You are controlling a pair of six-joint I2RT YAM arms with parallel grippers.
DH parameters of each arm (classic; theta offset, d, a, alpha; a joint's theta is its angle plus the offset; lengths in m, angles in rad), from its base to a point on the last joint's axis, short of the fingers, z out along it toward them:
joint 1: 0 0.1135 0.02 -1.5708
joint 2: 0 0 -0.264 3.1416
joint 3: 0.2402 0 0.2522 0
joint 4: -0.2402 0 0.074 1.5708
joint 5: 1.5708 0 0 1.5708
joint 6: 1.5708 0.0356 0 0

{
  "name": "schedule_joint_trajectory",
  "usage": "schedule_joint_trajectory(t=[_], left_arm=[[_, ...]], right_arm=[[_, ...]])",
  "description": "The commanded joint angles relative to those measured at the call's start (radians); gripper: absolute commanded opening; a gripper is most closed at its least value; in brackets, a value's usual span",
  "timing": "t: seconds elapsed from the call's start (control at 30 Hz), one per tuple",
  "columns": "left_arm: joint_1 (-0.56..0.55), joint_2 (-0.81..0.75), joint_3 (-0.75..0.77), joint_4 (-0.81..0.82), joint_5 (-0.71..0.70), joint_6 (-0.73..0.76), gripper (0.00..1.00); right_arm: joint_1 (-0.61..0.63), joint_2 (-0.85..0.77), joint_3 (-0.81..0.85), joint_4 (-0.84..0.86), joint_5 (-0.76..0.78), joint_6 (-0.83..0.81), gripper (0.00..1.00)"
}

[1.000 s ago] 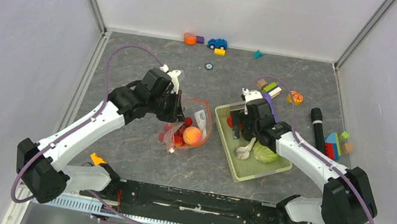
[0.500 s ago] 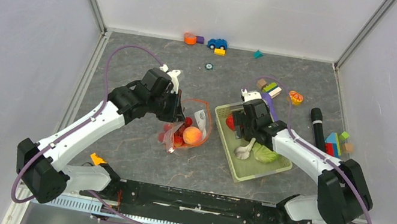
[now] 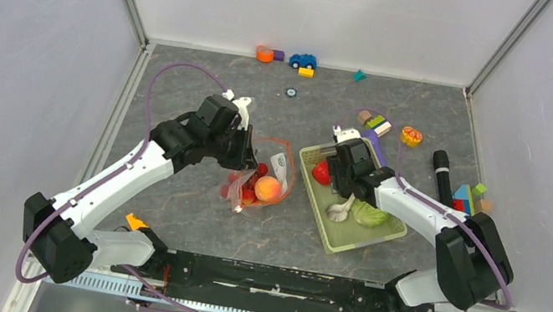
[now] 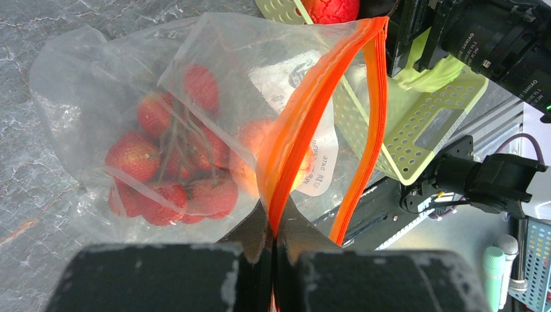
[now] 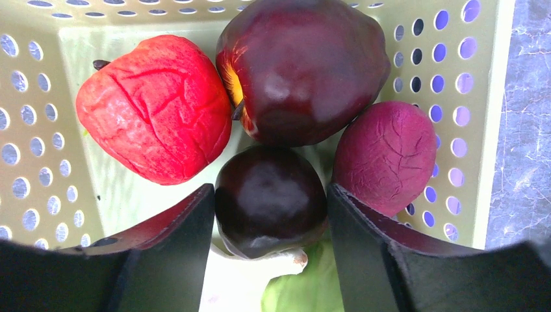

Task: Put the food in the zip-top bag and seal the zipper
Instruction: Pick up the fake fruit from the bin.

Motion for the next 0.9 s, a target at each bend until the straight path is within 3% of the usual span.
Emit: schedule_joint_trajectory(t=[0.0,0.17,0.5,0.87], left_arm=[[0.007,0.001,0.003,0.033,0.025,0.023,0.02],[0.007,-0.003,0.003,0.034,0.026,0.024,0.02],[0.007,-0.004,0.003,0.033,0.032,0.020,0.02],[0.007,-0.005,0.001,0.034,0.032,0.017,0.02]], right_arm=[[-0.005,-0.006,0.013,0.029,0.015,-0.003,0.59],[-0.005,-0.049,0.012,0.028,0.016,-0.004,0.47],[-0.005,-0.252,-0.034,0.111,-0.061,-0.022,0.38],[-0.005,-0.561,-0.200,0.477,-0.444,-0.062,0.34]])
